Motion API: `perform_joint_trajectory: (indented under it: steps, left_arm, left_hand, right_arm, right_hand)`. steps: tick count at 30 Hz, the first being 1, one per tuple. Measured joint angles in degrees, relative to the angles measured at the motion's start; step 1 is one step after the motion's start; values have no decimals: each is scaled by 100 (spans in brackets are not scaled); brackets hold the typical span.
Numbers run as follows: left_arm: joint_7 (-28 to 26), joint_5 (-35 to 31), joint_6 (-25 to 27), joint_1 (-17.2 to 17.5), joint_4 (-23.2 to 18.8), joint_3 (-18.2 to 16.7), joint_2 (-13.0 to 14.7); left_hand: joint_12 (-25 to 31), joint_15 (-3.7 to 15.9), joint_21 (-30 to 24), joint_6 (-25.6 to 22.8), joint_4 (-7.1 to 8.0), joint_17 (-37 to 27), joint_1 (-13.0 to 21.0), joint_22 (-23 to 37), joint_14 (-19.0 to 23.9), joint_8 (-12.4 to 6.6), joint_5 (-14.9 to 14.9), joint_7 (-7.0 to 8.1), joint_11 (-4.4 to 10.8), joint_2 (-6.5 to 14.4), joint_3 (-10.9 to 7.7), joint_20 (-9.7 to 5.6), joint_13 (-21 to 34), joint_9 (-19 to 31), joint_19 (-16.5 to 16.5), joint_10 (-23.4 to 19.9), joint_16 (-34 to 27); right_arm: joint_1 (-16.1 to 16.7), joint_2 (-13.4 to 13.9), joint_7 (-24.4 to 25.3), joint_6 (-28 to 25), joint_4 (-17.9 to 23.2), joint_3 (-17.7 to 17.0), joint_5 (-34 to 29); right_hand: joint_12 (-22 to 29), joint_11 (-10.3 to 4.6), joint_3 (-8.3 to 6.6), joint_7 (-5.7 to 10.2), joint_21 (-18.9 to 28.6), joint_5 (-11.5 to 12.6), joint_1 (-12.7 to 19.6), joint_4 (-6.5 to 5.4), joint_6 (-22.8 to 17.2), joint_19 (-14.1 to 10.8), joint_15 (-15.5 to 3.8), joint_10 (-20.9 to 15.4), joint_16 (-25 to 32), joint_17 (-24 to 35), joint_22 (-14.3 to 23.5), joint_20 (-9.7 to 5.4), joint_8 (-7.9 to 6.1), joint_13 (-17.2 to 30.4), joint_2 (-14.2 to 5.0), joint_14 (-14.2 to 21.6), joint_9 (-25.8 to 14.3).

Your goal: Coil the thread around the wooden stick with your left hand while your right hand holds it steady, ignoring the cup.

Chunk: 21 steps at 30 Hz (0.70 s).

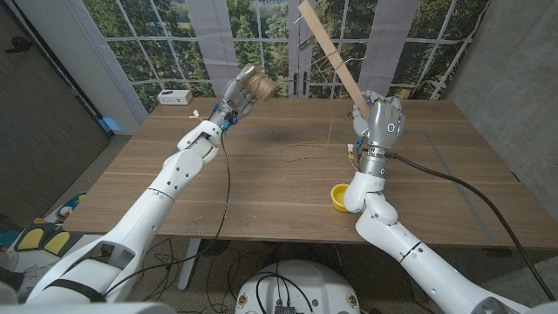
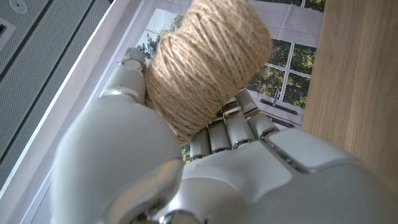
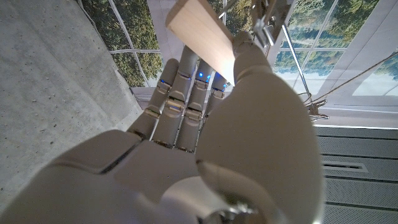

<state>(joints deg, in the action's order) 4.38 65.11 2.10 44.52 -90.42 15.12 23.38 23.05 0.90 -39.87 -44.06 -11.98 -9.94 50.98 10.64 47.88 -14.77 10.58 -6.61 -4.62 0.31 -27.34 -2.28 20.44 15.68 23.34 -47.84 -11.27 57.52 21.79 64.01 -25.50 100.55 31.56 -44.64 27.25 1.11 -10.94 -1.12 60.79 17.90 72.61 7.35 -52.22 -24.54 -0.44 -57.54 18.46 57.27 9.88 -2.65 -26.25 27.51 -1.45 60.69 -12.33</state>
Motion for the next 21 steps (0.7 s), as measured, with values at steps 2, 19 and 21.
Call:
perform_joint_trajectory:
  steps: [2, 19, 21]
  left_arm:
    - [-86, 69, -11, 23, -9, -39, -90]
    - [-1116, 343, -77, 60, -226, -104, -500]
    - [-1216, 343, -79, 56, -254, -102, -532]
  left_hand:
    - [-1, -8, -35, -9, 0, 6, 0, -4, 9, 3, 0, -9, 0, 0, 0, 0, -1, 0, 0, 0, 0]
    - [-48, 11, -90, -18, 7, -16, 0, -8, 51, 42, 0, -18, -18, 0, 7, -19, -9, 6, 65, -19, 0]
    - [-48, 11, -90, -18, 7, -16, 0, -9, 51, 43, 0, -18, -18, 0, 8, -7, -9, 0, 96, -19, 0]
  right_arm:
    - [5, 21, 0, 18, 10, 18, -32]
    - [-24, 312, 0, 11, 72, 288, -191]
    - [-25, 334, 0, 18, 78, 310, -240]
  right_hand:
    - [-4, 0, 0, 0, 0, 0, 0, 0, 0, 0, 0, 0, 4, 0, 0, 0, 13, 1, 0, 0, 0]
    - [-30, -9, 2, 2, 0, 17, 0, -2, 2, 20, -1, -9, 22, 17, 0, 21, 58, 11, 0, -1, 0]
    - [-31, -9, 2, 2, 0, 17, 0, -2, 2, 30, -1, -9, 20, 21, 0, 31, 58, 11, 0, -1, 0]
